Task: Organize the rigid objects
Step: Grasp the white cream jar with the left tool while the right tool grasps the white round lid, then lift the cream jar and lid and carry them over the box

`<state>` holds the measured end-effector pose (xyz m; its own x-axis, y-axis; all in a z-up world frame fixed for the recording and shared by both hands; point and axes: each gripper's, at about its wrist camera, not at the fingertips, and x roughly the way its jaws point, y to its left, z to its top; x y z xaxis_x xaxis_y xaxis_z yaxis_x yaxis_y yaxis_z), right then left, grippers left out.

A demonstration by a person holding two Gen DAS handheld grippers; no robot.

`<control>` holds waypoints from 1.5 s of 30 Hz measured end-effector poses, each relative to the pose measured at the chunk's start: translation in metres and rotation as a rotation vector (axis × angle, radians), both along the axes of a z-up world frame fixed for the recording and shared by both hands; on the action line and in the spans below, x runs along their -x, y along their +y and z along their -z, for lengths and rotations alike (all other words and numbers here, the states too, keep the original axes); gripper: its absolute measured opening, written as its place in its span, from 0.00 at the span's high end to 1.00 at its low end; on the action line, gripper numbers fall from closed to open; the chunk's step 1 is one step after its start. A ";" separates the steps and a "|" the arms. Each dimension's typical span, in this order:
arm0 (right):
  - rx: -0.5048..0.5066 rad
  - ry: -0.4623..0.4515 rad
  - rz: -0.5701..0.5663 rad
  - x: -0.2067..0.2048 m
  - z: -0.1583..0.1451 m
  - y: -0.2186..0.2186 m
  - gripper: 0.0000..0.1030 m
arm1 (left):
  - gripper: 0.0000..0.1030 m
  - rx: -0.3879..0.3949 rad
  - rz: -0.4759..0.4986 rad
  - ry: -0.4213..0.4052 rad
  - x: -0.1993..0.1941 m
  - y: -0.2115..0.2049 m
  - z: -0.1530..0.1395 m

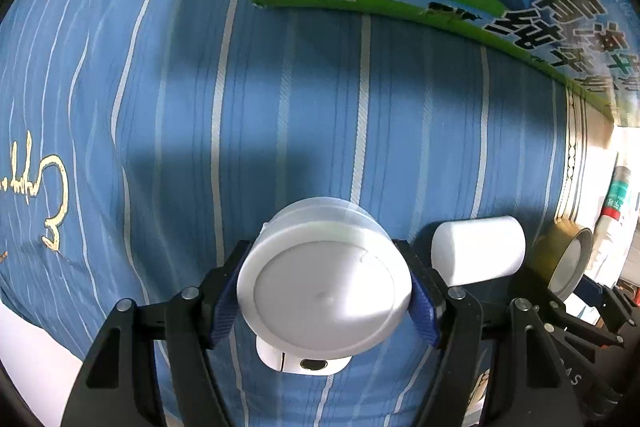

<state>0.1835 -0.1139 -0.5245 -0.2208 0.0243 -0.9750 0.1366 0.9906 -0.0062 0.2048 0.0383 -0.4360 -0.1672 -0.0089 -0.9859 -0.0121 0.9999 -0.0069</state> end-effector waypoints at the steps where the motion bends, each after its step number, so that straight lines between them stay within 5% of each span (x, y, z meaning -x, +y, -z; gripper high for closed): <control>1: 0.005 -0.002 -0.002 0.001 0.000 0.001 0.28 | 0.34 0.001 -0.002 0.000 0.001 0.000 0.000; 19: -0.021 -0.015 0.052 -0.009 -0.003 -0.007 0.36 | 0.34 0.002 -0.009 0.023 0.004 -0.003 0.006; 33: -0.075 -0.108 -0.037 0.001 -0.068 -0.031 0.37 | 0.35 0.014 0.004 -0.092 0.027 -0.017 -0.054; 45: -0.093 -0.113 -0.024 -0.005 -0.083 -0.042 0.36 | 0.33 0.065 -0.063 -0.038 0.032 0.003 -0.021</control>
